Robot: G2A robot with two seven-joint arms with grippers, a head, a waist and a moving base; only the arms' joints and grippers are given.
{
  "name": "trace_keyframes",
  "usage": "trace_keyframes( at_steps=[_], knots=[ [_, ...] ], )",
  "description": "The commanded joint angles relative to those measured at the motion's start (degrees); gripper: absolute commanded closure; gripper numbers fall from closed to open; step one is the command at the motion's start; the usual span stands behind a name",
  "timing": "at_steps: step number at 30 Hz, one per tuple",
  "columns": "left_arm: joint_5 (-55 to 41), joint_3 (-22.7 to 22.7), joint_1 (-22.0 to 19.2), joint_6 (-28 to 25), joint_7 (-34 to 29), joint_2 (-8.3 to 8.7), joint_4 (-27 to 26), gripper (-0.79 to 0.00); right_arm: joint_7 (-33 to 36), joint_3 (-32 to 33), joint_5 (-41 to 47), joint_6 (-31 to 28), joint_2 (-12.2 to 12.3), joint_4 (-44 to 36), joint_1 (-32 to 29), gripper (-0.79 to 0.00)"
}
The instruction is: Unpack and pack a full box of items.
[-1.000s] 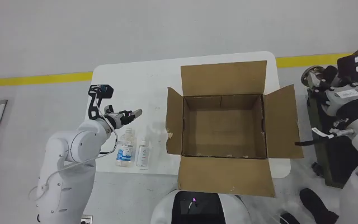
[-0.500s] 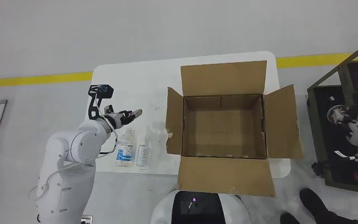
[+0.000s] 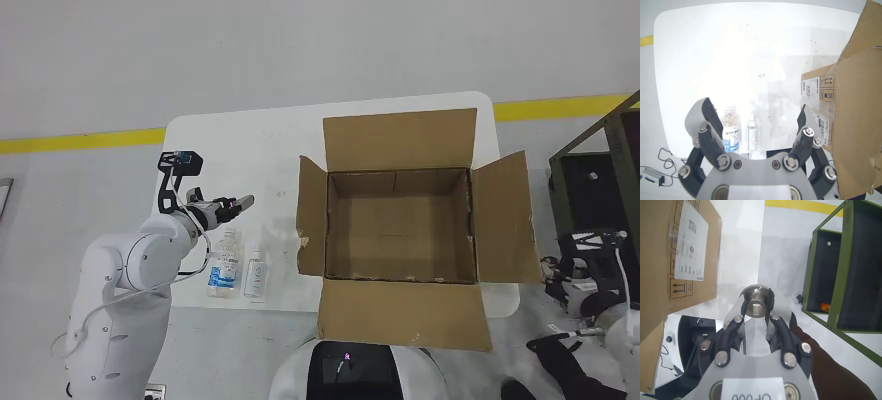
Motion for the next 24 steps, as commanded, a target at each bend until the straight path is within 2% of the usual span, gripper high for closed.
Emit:
trace_keyframes(
  at_steps=[1,6,13,19,24],
  knots=[
    [0.0,0.0,0.0,0.0,0.0,0.0,0.0,-0.785,-2.05,-1.24,-0.84,1.12,-0.21,0.0,-2.37,0.0],
    [0.0,0.0,0.0,0.0,0.0,0.0,0.0,-0.785,-8.73,-4.2,-4.26,3.73,-0.78,0.0,-8.18,0.0],
    [0.0,0.0,0.0,0.0,0.0,0.0,0.0,-0.785,-14.26,-6.39,-7.1,7.53,-1.44,0.0,-14.09,0.0],
    [0.0,0.0,0.0,0.0,0.0,0.0,0.0,-0.785,-17.01,-8.36,-9.47,9.82,-1.78,0.0,-16.29,0.0],
    [0.0,0.0,0.0,0.0,0.0,0.0,0.0,-0.785,-17.43,-11.05,-12.31,11.64,-1.94,0.08,-15.81,0.0]
  ],
)
